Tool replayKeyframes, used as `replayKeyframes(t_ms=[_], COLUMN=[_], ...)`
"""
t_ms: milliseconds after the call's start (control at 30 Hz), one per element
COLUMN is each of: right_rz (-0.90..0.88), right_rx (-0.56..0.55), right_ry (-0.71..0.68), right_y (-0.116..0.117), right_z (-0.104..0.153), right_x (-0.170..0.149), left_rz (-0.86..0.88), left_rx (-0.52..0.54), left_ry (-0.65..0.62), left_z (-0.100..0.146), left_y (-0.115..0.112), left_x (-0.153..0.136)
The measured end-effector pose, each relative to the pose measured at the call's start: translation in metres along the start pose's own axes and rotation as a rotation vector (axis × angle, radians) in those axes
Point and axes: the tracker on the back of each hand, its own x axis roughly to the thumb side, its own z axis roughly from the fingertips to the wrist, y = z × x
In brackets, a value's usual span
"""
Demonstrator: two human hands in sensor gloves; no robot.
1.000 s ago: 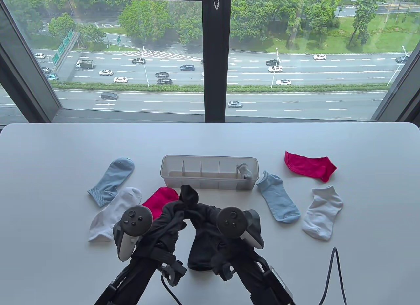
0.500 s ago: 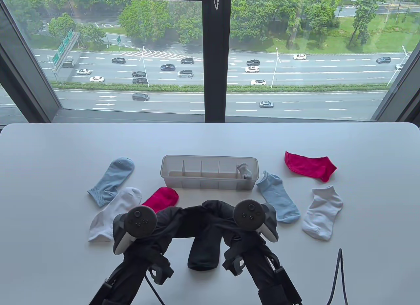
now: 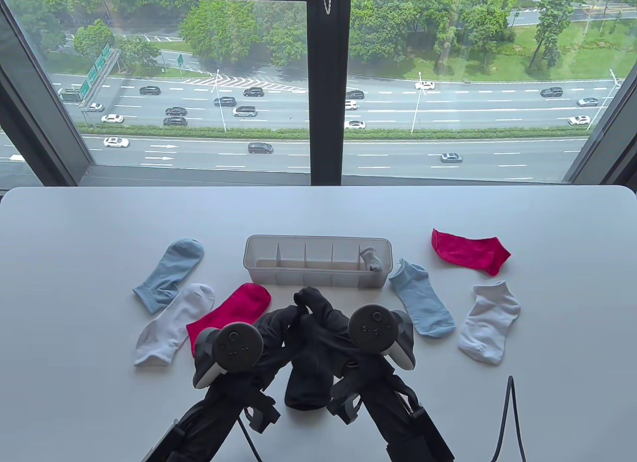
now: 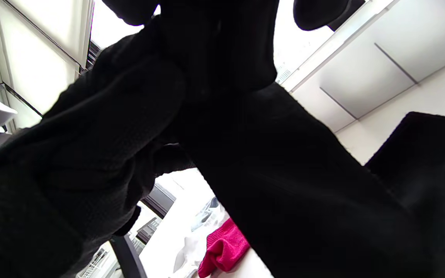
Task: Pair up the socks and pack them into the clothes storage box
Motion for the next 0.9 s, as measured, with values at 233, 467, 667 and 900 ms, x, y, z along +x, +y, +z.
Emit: replayKeyframes(t_ms=[233, 467, 667, 900], right_rz=[0.112, -0.175, 0.249, 0.511], right_rx=[0.156, 0.001, 0.041, 0.221], right_ry=[0.068, 0.129, 0.586, 0.764], right_y=[-0.016, -0.023, 0.018, 0.05], right_z=[0.0, 0.0, -0.02, -0.054], right_x=[-0.019, -0.028, -0.067, -0.091], left_rz=[0.213, 0.403, 0.201, 0.129], left_rx=[-0.065, -0.239, -0.402, -0.401], left_ry=[-0.021, 0.201, 0.558, 0.676], left_z=[-0.001, -0.016, -0.036, -0.044], left_y=[0.02, -0.001, -0.073, -0.093], left_x=[-0.005, -0.001, -0.046, -0.068])
